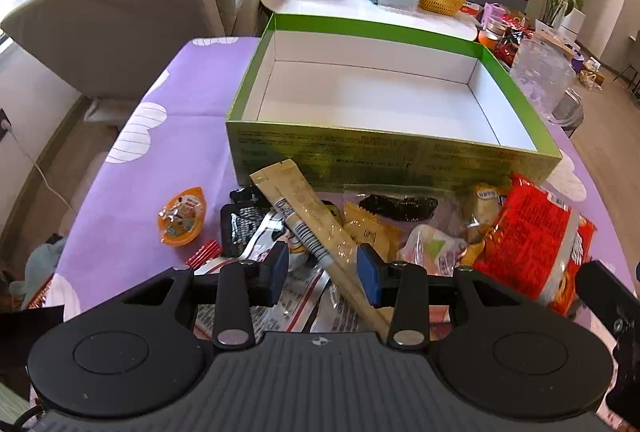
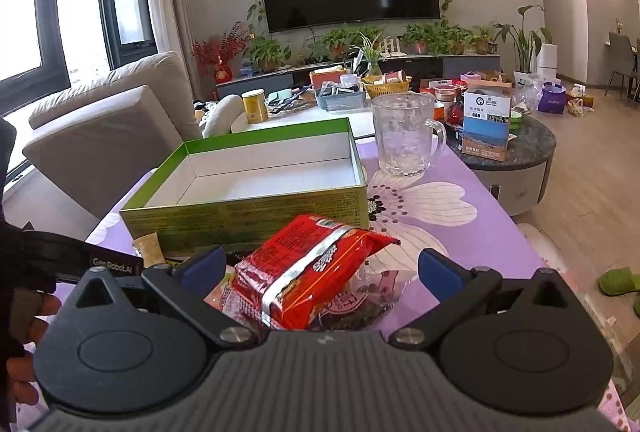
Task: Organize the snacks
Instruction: 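Grasp the tan stick snack with the left tool while the right grasps the red bag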
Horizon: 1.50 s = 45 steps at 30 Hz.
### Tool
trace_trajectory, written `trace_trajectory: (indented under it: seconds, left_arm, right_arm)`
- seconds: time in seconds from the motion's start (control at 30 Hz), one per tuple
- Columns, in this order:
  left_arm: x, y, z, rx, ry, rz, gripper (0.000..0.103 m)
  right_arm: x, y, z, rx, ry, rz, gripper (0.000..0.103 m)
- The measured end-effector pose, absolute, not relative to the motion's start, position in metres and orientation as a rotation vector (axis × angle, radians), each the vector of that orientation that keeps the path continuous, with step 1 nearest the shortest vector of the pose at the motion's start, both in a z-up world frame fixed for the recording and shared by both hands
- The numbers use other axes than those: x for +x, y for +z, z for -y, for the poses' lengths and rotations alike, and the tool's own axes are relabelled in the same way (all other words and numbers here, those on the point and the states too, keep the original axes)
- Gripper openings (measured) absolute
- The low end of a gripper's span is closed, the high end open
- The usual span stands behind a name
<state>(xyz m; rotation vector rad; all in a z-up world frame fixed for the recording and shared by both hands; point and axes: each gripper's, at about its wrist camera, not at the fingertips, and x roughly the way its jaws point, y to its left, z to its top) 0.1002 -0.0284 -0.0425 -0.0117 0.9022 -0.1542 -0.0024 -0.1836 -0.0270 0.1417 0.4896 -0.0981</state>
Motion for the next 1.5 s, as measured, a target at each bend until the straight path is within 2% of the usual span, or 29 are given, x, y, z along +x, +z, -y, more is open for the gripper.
trace_trajectory:
  seconds: [0.4, 0.5, 0.7, 0.97, 1.23, 1.5]
  left_arm:
    - [0.116, -0.051, 0.060, 0.141, -0.066, -0.887, 0.036]
    - [0.115, -0.055, 0.064, 0.200, -0.059, -0.844, 0.020]
    - [0.105, -0.039, 0.040, 0.099, -0.112, -0.821, 0.012]
    - [0.090, -0.014, 0.010, 0.052, -0.128, -0.753, 0.011]
    - [0.088, -0.007, -0.014, 0.003, -0.146, -0.726, 0.011]
    - [0.097, -0.004, -0.027, -0.007, -0.183, -0.720, 0.011]
  right_arm:
    - [0.007, -0.034, 0.186, 0.172, -0.095, -0.517, 0.073]
    - [0.006, -0.034, 0.186, 0.167, -0.093, -0.517, 0.073]
    - [0.006, -0.031, 0.187, 0.160, -0.093, -0.515, 0.073]
    - [0.023, -0.031, 0.170, 0.162, -0.099, -0.563, 0.073]
    - [0.072, -0.039, 0.152, 0.158, -0.302, -0.781, 0.073]
    - [0.089, -0.047, 0.134, 0.103, -0.386, -0.829, 0.073]
